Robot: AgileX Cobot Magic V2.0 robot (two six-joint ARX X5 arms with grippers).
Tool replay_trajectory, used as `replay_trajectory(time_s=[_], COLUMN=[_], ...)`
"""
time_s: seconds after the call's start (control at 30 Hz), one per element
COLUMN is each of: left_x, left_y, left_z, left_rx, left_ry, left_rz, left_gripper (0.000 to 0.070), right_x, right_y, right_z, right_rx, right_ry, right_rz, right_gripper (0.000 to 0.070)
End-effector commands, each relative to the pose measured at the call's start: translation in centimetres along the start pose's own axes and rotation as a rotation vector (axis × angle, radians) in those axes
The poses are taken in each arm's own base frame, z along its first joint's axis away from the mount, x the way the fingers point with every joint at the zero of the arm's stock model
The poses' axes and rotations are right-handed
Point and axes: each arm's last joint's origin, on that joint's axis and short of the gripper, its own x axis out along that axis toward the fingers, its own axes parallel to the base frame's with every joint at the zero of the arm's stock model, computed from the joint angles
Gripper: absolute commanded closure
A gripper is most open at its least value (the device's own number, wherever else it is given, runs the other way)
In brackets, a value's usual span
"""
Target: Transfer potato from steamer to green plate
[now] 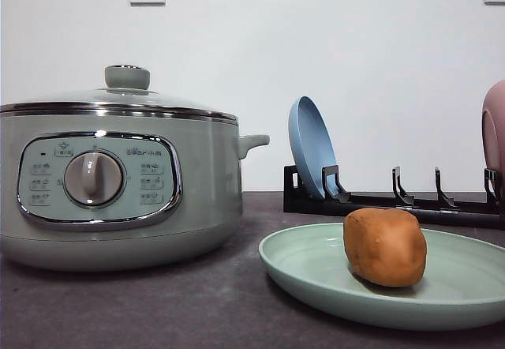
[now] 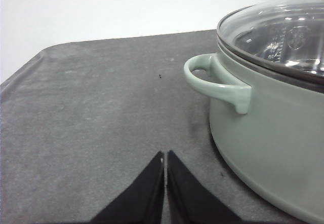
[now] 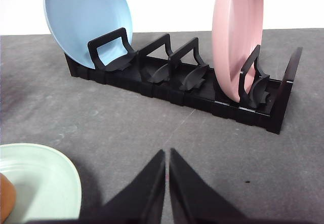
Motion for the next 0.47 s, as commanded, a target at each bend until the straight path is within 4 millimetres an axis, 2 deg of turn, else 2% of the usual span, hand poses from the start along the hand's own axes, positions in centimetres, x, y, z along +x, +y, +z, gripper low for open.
replay_trajectory(time_s=[0.0, 0.43], left_x=[0.19, 0.19], left_y=[-0.04, -0.04], left_z=[-0.73, -0.73], left_rx=[-0.008, -0.008], left_ry=[0.027, 0.027], left_rz=[0.002, 0.002], left_gripper=[0.0700, 0.0700], right_x=[0.03, 0.03], right_y=[-0.02, -0.02], right_z=[-0.11, -0.11], right_rx=[-0.008, -0.008], right_ry=[-0.002, -0.002], right_rz=[0.000, 0.000], right_gripper=[0.0700, 0.0700])
